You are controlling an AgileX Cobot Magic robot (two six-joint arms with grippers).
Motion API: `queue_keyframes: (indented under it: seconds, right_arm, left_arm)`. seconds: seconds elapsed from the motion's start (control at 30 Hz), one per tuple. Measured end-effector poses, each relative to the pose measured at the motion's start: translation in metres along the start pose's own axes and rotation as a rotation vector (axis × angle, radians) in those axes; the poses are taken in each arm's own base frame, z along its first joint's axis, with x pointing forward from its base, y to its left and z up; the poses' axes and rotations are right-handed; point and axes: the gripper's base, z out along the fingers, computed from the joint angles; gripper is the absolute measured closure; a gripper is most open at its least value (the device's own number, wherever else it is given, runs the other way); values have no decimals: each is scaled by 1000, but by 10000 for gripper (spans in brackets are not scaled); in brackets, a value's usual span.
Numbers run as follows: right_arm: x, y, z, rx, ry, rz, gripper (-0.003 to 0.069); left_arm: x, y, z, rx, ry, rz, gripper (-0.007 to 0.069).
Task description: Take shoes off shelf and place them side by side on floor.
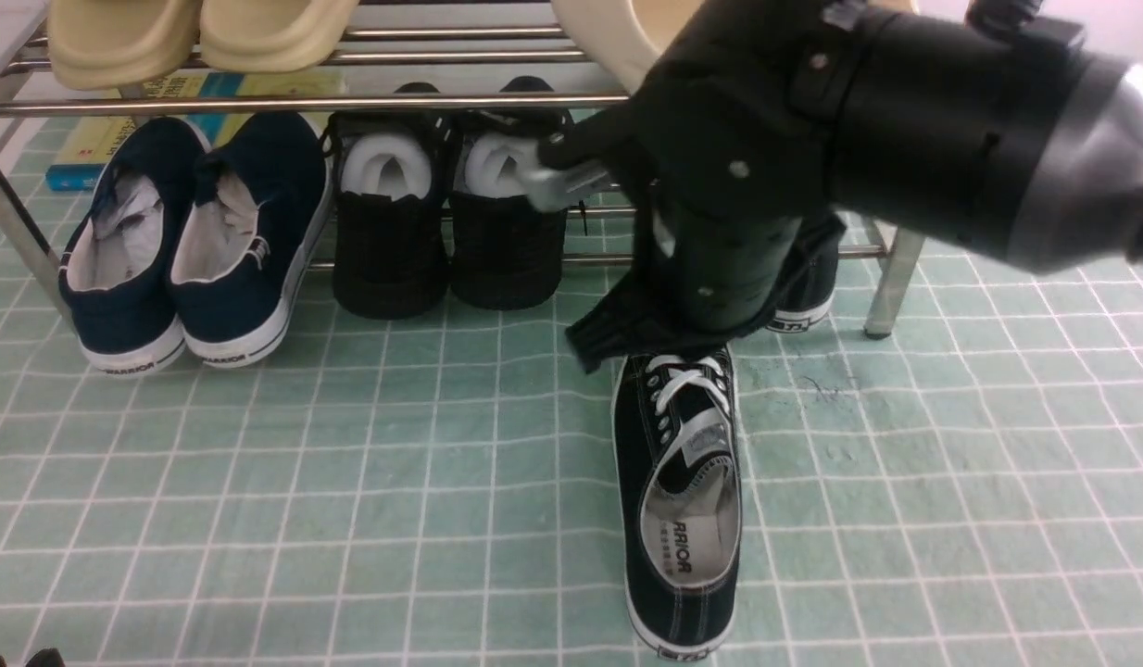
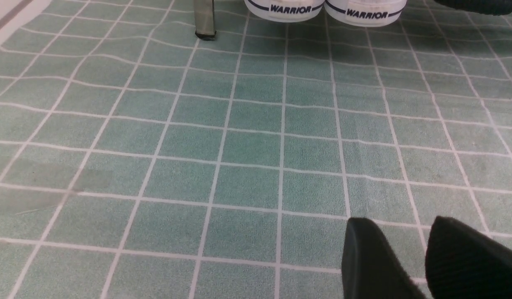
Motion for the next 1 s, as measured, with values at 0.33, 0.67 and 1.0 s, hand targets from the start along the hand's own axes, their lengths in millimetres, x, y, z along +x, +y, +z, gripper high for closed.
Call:
queue_keyframes:
  seconds: [0.33, 0.67, 1.0]
  right_arm:
    - [-31, -36, 28, 38, -156, 4, 552]
    - [-42, -40, 60, 148, -208, -72, 281]
    - [-46, -44, 70, 227, -238, -78, 275]
  left_arm:
    - [0, 0, 0, 0, 0, 0, 382]
    - [0, 0, 0, 0, 0, 0, 382]
    - [0, 0, 0, 0, 0, 0, 382]
